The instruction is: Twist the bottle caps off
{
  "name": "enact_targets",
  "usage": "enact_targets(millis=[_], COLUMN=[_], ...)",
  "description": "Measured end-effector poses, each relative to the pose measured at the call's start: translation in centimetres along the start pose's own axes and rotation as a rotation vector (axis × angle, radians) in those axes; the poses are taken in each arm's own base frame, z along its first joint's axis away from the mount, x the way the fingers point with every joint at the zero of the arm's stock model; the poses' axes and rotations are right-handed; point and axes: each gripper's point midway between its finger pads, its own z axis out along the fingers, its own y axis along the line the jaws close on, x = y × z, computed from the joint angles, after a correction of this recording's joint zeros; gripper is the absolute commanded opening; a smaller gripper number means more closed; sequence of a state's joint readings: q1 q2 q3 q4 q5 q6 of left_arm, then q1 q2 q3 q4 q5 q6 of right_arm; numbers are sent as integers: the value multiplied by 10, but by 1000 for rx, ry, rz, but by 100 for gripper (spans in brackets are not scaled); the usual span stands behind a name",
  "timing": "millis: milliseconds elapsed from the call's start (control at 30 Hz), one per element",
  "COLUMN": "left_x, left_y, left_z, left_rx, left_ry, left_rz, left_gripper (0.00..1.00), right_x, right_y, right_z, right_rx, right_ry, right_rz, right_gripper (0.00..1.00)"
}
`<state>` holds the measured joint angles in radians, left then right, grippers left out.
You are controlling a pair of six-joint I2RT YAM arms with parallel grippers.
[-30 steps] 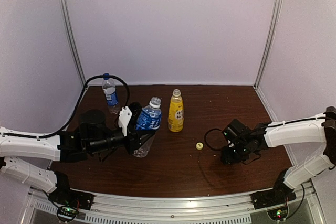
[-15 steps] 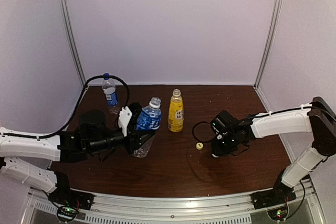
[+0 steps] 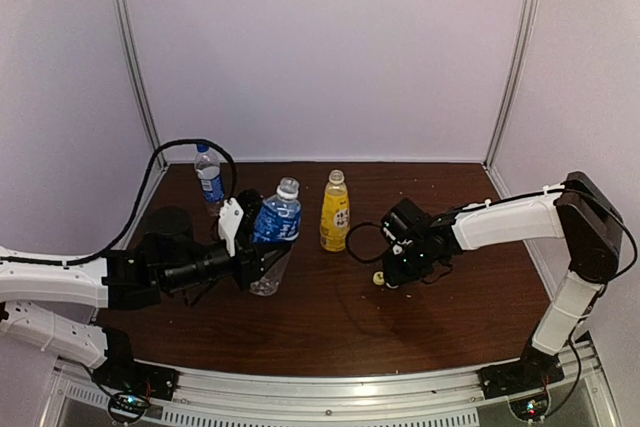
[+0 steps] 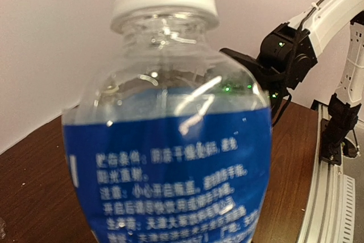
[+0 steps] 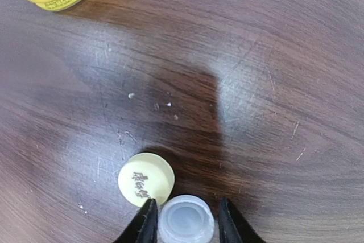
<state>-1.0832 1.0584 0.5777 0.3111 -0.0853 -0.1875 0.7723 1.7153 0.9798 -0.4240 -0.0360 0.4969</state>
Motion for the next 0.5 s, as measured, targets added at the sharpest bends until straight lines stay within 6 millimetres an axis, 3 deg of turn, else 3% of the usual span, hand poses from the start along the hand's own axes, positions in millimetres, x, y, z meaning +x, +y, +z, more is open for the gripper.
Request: enact_targets(millis=[267, 367, 500], left_x=[1, 3, 13], left_y=[2, 2, 2], left_z=[0, 0, -1], left_rx=[-9, -11, -11], left_ry=[3, 6, 25], left_rz=[4, 4, 6], left_gripper=[29, 29, 30], right_x=[-1, -9, -31], right_y=[-4, -1, 15], right_z=[-9, -28, -76], right_rx=[15, -6, -92], right_ry=[-6, -51, -183], right_rz=[-5, -15, -50], right_gripper=[67, 71, 81])
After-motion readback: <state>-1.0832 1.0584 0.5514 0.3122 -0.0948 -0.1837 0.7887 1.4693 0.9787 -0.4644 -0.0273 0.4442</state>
